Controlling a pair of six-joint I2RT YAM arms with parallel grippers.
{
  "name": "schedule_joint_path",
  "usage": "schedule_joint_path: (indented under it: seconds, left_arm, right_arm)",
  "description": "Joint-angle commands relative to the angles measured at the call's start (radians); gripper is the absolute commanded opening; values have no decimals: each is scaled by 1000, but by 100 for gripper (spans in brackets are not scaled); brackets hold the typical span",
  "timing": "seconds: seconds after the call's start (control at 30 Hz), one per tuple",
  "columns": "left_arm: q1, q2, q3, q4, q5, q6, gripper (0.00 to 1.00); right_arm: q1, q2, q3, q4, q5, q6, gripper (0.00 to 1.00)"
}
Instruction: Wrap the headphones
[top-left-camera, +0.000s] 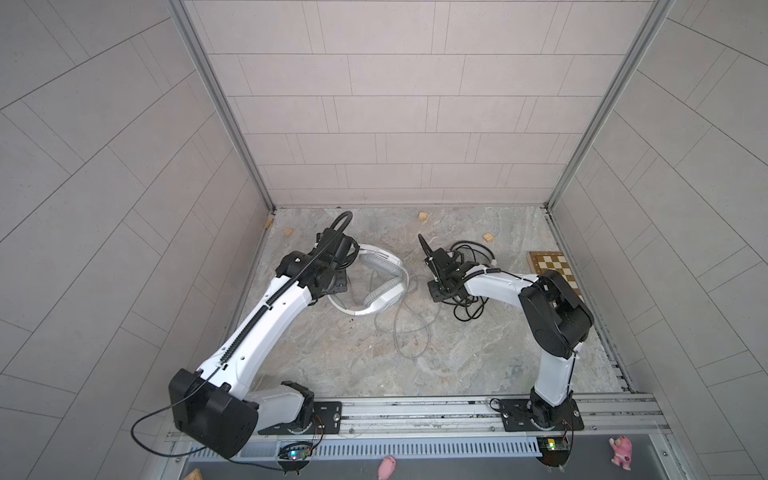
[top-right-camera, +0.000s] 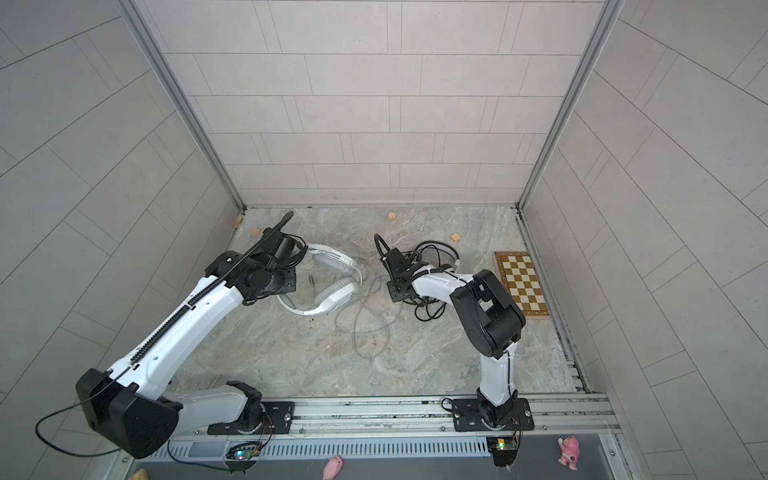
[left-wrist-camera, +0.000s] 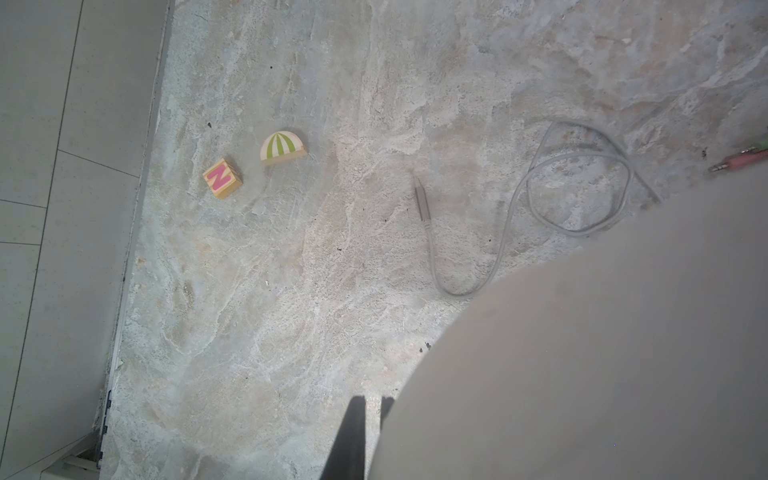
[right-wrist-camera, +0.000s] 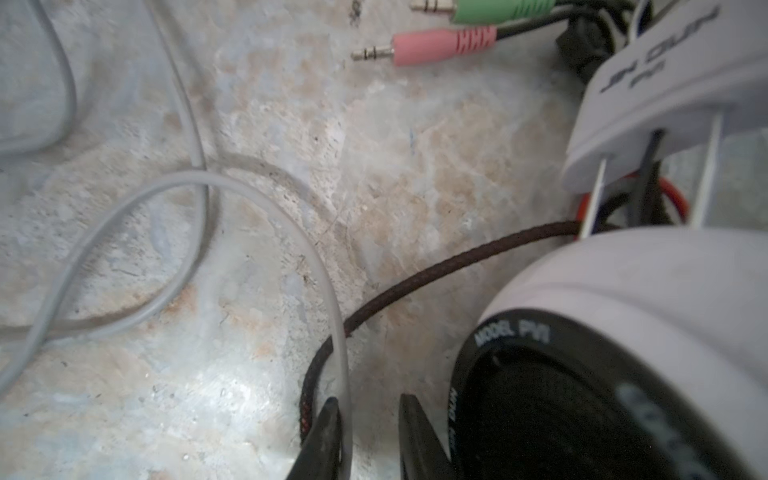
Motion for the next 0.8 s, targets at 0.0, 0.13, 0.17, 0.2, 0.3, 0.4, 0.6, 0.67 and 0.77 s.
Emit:
schedule_joint_path:
  seconds: [0.0, 0.13, 0.17, 0.2, 0.3, 0.4, 0.6, 0.67, 0.77]
  left_arm:
    - [4, -12, 22, 22, 11, -2, 0]
    - [5, -18, 20, 23, 13, -7, 0]
    - [5, -18, 19, 23, 13, -7, 0]
    - [5, -17, 21, 22, 14, -6, 0]
    - [5, -13, 25, 16, 13, -3, 0]
    - [5, -20, 22, 18, 11, -5, 0]
    - [6, -17, 23, 23, 39, 5, 0]
    - [4, -18, 21, 29, 67, 18, 0]
    - [4, -16, 22, 40, 136, 37, 0]
  right_arm:
    - [-3, 26, -16, 22, -33, 20, 26]
    - [-1, 48, -24, 45, -94, 28, 19]
    - [-2, 50, -22, 47, -103, 28, 16]
    - [-1, 50, -24, 49, -110, 29, 13]
    - [-1, 33, -32, 56, -100, 31, 9]
    - [-3, -6, -28, 37, -76, 26, 6]
    - [-5, -150, 36, -83, 8, -27, 6]
    - [-5, -198, 79, -137, 30, -48, 6]
    - [-5, -263, 146, -198, 50, -85, 6]
